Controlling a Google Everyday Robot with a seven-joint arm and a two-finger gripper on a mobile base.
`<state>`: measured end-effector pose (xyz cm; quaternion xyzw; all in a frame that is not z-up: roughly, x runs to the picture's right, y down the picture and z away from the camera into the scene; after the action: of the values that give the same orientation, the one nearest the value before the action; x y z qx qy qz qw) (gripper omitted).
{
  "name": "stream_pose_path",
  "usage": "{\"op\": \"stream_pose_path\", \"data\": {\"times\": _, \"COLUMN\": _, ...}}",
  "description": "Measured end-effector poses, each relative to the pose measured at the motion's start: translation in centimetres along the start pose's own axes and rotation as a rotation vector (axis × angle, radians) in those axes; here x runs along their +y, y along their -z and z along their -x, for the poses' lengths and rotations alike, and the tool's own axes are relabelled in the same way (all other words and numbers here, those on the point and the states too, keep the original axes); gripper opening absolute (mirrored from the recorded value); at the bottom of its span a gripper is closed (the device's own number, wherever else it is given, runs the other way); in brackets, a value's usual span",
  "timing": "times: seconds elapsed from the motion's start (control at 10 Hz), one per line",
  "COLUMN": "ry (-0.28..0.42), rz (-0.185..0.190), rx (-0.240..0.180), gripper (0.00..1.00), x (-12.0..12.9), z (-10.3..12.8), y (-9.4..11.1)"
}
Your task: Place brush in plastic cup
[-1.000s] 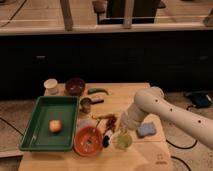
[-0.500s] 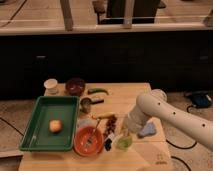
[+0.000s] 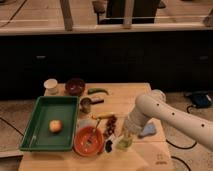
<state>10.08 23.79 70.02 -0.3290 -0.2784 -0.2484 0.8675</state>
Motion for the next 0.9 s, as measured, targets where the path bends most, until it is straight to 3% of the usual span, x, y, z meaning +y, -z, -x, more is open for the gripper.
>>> {"op": "stream_pose_path", "data": {"times": 0.2, "ry": -0.021, "rz": 0.008, "rx": 0.008, "gripper": 0.16, "x": -0.06, "z": 0.03, "y": -0.14}}
{"op": "stream_pose_path", "data": {"times": 0.3, "ry": -0.024, "rz": 0.010, "rx": 0.009, "gripper": 0.31, "x": 0.03, "z": -0.01, "y": -0.20}}
{"op": "stream_pose_path", "data": {"times": 0.5, "ry": -0.027, "rz": 0.013, "rx": 0.008, "gripper": 0.48, "x": 0.13, "z": -0.07, "y": -0.30}}
{"op": "stream_pose_path", "data": {"times": 0.7, "ry": -0.023, "rz": 0.017, "rx": 0.004, "gripper": 0.72, "x": -0.07, "z": 0.03, "y": -0.49}}
{"op": "stream_pose_path", "data": {"times": 0.9, "ry": -0.023, "rz": 0.023, "rx": 0.000, "gripper": 0.80, "x": 0.04, "z": -0.09, "y": -0.47}}
